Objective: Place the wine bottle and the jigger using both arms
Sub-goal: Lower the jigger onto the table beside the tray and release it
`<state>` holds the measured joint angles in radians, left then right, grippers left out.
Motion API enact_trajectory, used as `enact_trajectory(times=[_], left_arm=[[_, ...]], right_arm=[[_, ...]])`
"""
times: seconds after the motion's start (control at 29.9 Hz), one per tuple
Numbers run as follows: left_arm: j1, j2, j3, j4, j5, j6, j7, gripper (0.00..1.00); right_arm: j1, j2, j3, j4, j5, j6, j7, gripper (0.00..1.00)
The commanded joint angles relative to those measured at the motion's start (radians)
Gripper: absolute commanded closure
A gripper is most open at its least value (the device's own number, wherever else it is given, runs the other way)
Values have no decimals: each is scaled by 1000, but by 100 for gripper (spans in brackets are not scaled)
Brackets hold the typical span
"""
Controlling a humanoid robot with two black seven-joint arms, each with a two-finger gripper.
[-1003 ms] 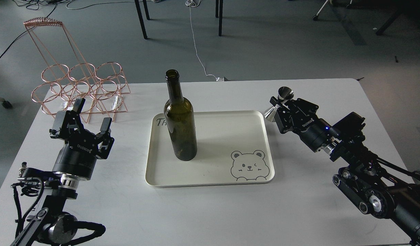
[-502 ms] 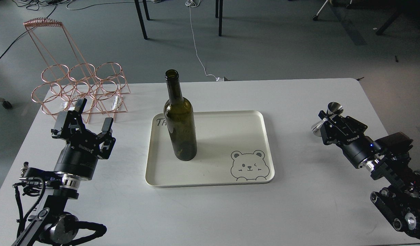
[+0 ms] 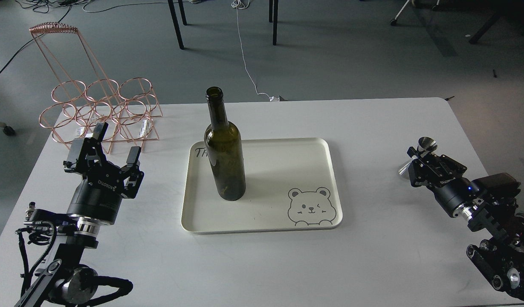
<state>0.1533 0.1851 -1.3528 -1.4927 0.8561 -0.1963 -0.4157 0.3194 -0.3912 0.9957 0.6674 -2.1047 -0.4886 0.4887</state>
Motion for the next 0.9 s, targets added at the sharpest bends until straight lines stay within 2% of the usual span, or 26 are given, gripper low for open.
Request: enact_trajectory(times=[0.0,0.2,0.27,0.47,0.57,0.67,0.87], left_arm=[[0,0,1,0,0,0,0,2],[0,0,0,0,0,0,0,2],[0,0,0,0,0,0,0,2],[0,0,1,0,0,0,0,2],[0,-1,1,0,1,0,0,2],[0,-1,1,0,1,0,0,2],[0,-1,1,0,1,-2,0,2]], right_arm=[[0,0,0,0,0,0,0,70],[0,0,-3,0,0,0,0,69],[0,0,-3,0,2,0,0,65],[0,-3,-6,3,31,0,0,34],[-6,-3,-9,6,40,0,0,23],[-13,-9,-31,15,42,0,0,6],[-42,-81,-49,44,42,0,0,4]])
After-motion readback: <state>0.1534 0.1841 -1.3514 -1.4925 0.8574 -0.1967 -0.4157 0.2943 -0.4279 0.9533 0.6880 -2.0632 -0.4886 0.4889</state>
